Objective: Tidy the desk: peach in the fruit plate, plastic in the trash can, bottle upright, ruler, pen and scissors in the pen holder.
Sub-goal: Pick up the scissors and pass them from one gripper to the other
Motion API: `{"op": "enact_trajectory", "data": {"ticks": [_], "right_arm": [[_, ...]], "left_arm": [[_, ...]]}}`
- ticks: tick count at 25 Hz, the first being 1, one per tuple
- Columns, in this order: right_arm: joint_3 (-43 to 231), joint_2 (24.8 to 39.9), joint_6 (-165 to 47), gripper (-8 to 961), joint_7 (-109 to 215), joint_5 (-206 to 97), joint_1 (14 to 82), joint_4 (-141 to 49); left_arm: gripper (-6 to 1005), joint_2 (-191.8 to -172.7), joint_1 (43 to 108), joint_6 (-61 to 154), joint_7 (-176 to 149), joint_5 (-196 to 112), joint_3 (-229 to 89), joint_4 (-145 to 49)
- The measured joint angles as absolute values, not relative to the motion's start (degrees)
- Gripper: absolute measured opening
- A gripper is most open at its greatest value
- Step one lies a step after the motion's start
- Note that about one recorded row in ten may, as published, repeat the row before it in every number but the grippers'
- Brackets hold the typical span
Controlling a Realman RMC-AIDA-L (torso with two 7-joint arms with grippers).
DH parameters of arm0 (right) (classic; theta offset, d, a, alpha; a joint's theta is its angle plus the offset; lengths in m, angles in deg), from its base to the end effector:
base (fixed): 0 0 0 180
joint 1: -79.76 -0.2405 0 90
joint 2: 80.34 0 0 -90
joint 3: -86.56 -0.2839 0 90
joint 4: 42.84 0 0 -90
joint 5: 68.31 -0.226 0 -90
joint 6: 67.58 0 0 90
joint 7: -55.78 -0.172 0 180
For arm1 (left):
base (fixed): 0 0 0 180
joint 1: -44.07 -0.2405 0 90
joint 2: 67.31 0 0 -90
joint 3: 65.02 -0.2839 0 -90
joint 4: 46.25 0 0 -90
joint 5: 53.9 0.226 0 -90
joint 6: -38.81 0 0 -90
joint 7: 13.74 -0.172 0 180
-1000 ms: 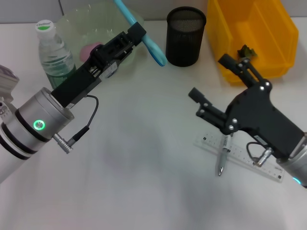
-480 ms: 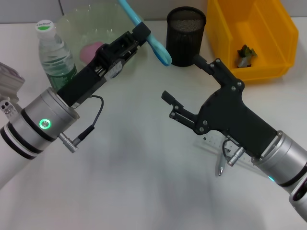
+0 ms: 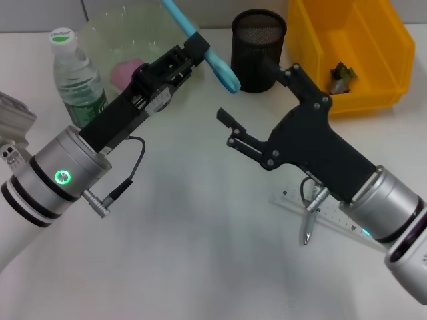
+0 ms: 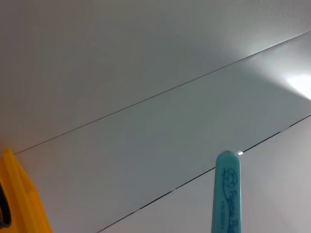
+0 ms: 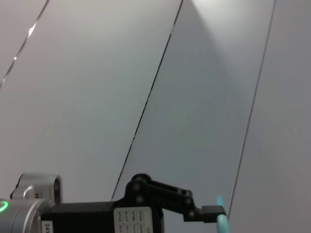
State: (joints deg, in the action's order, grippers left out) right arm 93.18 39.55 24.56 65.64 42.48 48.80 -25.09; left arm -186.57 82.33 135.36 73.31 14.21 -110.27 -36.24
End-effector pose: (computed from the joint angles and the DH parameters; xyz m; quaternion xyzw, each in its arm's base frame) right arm 0.2170 0.2995 -0.1197 -0.8041 -0.0697 0.4311 0.4034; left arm -0.2244 0.3434 -0.0848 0.6374 0.4994 0.5867 0.0032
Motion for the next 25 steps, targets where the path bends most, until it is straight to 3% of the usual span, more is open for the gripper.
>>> {"op": "enact_trajectory", "data": {"ticks": [6, 17, 20, 25], "right_arm": [[92.48, 39.54, 22.42, 834, 67.74, 42.40, 47.62, -23.97], [91.83, 39.54, 21.99, 739, 67.85, 42.52, 47.16, -23.38], [91.83, 39.54, 22.15, 506, 67.86, 42.53, 47.16, -23.35], [91.83, 39.54, 22.24, 271, 67.88, 42.52, 47.09, -23.33]], "left_arm": [[255, -186.57, 82.40, 136.15, 73.26, 14.21, -109.85, -35.87], [255, -186.57, 82.22, 136.30, 72.22, 14.22, -108.81, -34.38], [255, -186.57, 82.28, 136.27, 71.84, 14.27, -108.49, -33.91], [255, -186.57, 82.44, 136.08, 71.75, 14.30, -108.43, -33.64]]}}
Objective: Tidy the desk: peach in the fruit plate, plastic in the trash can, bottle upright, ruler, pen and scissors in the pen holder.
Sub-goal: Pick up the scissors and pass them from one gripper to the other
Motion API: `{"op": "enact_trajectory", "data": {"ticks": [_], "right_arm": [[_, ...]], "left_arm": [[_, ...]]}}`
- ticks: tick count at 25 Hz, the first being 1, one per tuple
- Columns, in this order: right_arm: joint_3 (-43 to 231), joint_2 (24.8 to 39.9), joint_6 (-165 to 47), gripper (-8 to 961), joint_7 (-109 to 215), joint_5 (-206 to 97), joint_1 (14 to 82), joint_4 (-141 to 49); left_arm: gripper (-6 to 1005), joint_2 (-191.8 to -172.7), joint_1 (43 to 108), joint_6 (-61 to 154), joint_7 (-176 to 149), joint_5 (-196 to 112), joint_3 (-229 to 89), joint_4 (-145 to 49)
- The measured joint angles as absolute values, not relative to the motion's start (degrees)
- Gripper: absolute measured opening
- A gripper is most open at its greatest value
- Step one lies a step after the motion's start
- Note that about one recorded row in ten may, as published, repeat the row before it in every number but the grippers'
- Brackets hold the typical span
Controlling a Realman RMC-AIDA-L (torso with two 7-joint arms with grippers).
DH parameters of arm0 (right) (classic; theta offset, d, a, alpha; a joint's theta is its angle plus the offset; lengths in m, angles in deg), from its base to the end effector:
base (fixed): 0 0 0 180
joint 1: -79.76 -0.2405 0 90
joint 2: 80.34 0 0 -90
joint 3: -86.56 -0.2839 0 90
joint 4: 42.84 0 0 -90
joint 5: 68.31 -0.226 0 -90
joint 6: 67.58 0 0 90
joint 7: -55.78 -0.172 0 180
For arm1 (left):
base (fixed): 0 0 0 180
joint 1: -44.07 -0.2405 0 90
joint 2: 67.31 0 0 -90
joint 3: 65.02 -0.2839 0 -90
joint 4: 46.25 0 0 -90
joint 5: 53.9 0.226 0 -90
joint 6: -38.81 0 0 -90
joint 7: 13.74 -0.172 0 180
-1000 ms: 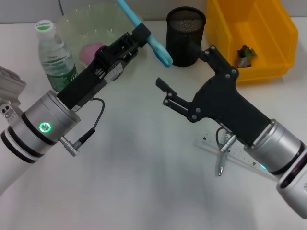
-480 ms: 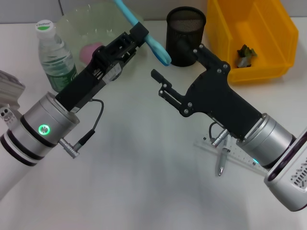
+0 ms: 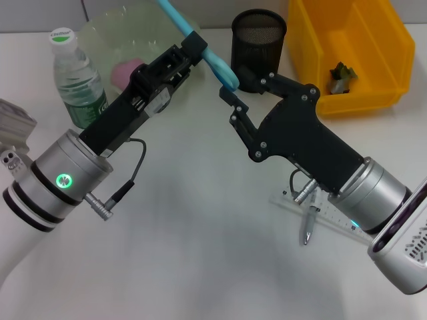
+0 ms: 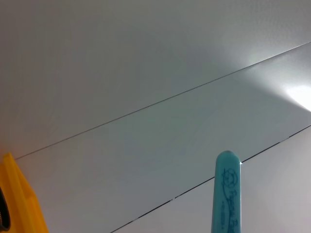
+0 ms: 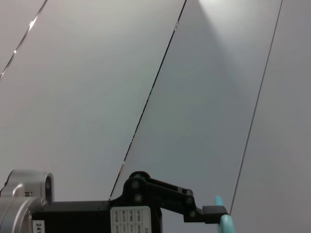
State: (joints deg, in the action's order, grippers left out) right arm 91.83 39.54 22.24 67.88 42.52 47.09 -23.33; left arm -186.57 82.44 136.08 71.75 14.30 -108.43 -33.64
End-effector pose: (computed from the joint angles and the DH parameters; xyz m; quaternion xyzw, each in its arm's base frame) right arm 0.2065 0.3080 -0.1250 -0.8046 -0.0781 0.4244 0.4079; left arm -0.2243 0.3395 -0.0865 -0.6242 -0.5033 -0.5976 0.0013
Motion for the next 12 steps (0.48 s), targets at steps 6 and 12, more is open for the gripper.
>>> {"op": "enact_trajectory", "data": {"ticks": [6, 12], "right_arm": [[91.69, 39.54, 22.38, 273, 67.90, 42.52, 46.74, -22.93], [91.05, 39.54, 22.42, 275, 67.91, 42.52, 46.41, -22.72]], "left_arm": [[255, -186.57, 82.54, 136.03, 71.75, 14.30, -108.26, -33.45], [255, -186.57, 82.56, 136.20, 71.76, 14.30, -107.80, -32.89]]}}
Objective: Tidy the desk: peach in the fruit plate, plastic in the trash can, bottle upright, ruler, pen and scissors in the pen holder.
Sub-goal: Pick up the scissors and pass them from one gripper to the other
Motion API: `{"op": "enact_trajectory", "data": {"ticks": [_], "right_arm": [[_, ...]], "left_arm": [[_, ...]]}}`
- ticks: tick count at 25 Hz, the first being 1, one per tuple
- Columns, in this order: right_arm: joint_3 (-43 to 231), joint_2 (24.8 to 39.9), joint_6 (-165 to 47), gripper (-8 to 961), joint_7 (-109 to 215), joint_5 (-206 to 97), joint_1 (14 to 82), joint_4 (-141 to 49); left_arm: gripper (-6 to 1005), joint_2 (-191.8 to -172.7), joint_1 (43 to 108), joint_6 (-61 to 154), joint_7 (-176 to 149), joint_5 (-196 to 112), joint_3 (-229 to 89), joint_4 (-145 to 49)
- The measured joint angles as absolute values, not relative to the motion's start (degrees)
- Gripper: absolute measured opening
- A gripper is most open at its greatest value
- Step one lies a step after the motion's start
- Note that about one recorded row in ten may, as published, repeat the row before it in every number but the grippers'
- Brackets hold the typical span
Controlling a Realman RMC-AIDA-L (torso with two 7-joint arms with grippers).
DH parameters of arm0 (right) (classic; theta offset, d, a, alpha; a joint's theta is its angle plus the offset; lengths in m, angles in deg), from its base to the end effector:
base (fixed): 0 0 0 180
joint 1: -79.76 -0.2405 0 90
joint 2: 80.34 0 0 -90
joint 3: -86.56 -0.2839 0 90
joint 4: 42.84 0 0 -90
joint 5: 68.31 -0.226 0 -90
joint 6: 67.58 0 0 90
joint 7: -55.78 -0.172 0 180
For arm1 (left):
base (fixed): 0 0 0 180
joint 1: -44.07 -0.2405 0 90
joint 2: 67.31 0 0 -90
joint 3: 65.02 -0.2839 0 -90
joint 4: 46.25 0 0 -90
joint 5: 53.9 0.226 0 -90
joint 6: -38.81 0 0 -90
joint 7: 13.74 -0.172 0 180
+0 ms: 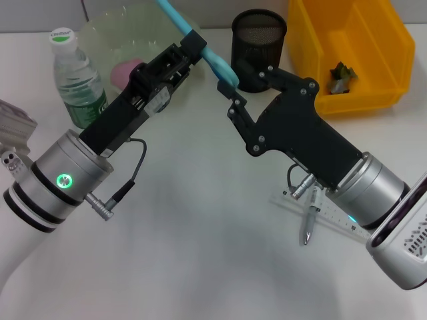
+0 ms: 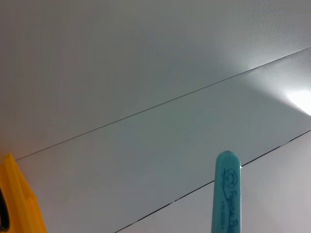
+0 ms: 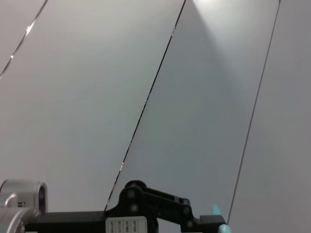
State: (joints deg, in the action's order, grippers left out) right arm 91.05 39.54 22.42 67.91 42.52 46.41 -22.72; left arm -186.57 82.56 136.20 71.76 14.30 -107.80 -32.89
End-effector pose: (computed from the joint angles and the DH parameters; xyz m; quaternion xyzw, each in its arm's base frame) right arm 0.2005 0.3111 -0.1239 -0.7997 -0.0782 0.4323 0.4093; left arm -0.2237 0.3390 -0.0869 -0.6181 -0.5067 -0.6010 0.0007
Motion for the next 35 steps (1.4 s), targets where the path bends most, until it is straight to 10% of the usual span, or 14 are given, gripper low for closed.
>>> {"op": "enact_trajectory", "data": {"ticks": [35], "right_arm": [[90.18, 39.54, 21.60, 84, 70.78, 42.12, 45.59, -21.21]], "left_arm": [[255, -186.57, 80.81, 135.35, 71.73, 27.25, -95.32, -32.36]]}}
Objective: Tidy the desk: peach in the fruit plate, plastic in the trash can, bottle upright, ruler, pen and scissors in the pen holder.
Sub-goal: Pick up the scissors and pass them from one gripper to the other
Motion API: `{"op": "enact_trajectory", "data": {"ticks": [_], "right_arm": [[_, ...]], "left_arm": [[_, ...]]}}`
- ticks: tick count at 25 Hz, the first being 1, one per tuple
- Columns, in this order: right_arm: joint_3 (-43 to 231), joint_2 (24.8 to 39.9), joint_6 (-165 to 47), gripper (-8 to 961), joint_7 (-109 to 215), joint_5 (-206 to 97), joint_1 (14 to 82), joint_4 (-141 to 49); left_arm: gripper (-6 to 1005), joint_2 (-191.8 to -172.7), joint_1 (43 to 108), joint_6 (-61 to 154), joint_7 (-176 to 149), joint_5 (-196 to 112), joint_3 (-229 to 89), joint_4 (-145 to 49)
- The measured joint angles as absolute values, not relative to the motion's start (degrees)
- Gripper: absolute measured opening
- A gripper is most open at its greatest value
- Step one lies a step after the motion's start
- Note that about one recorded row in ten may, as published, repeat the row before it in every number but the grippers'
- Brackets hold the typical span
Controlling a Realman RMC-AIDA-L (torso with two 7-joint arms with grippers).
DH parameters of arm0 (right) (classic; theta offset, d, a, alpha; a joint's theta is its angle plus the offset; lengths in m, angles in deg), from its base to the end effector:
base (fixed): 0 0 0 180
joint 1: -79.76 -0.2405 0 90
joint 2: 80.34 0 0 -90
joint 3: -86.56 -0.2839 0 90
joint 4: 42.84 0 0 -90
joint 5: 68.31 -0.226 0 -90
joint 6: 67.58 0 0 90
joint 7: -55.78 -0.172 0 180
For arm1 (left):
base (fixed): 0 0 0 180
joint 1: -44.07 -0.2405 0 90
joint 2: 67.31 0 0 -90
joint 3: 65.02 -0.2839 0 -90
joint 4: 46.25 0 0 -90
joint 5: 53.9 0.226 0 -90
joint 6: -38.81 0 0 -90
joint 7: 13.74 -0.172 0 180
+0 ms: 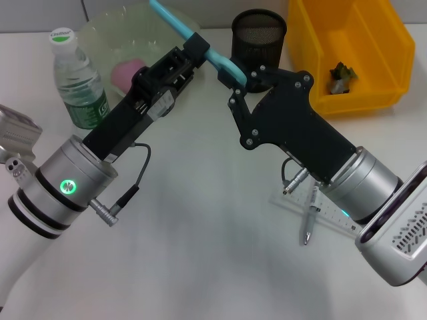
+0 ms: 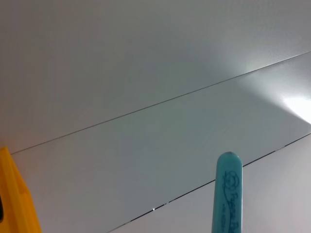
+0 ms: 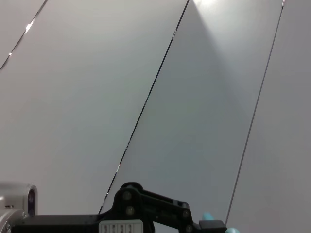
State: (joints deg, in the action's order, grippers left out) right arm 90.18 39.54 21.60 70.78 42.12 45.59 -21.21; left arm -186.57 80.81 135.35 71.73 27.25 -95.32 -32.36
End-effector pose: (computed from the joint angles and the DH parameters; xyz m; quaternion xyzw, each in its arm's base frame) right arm 0.1930 0.3147 -0.1257 -0.7947 -0.0894 0.4286 0.4204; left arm -0.2215 0.3322 -0.0917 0.6069 0.5133 0.6067 0.0095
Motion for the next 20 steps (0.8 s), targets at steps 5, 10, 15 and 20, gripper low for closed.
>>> {"op": "enact_trajectory", "data": {"ticks": [5, 10, 15, 20], "right_arm": [[90.12, 39.54, 21.67, 69, 70.81, 42.10, 45.68, -21.10], [89.68, 39.54, 21.71, 69, 70.82, 42.14, 45.80, -21.08], [89.50, 39.53, 21.75, 70, 70.82, 41.97, 45.84, -21.15], [89.51, 39.53, 21.74, 70, 70.81, 41.97, 45.85, -21.35]], "left_arm": [[255, -186.57, 80.80, 135.70, 71.34, 27.69, -95.23, -32.74], [251, -186.57, 80.80, 136.13, 70.58, 27.75, -95.23, -32.83], [247, -186.57, 80.75, 136.32, 70.23, 27.94, -94.92, -32.80], [243, -186.57, 80.44, 135.98, 69.64, 27.96, -93.85, -32.74]]}}
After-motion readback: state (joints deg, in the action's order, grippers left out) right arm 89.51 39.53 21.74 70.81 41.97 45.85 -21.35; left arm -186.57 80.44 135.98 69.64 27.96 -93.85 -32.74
